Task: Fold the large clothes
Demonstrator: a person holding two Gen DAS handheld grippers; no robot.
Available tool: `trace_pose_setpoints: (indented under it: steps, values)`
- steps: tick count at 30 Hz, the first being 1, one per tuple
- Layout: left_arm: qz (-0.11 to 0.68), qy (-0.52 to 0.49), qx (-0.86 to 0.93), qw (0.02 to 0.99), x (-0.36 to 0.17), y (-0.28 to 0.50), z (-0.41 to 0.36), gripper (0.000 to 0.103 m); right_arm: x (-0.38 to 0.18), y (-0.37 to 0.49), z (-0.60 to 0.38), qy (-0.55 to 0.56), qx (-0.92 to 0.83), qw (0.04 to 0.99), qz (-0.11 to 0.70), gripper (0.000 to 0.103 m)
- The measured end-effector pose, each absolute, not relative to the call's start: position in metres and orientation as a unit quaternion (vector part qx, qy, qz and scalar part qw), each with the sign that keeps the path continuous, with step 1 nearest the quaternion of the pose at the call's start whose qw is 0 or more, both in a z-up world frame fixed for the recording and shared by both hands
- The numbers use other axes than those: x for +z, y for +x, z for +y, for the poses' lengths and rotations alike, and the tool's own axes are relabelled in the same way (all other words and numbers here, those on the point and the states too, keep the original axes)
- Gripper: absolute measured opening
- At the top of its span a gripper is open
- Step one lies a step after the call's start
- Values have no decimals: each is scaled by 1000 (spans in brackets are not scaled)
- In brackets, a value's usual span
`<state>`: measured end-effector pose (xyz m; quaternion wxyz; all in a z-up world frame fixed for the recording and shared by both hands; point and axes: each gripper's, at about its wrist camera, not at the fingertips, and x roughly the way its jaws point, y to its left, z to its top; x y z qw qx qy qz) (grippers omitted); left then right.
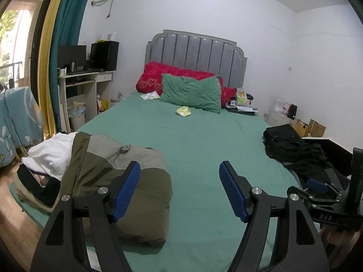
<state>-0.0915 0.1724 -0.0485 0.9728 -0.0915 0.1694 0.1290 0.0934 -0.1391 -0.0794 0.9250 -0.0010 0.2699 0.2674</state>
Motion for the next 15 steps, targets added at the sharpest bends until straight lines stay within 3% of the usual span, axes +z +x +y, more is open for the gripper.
trace_pose_setpoints:
  steps: [15]
  values:
    - [170,-91,127,973,-48,-92,173,75,-86,92,-133,0,267,924,274,96]
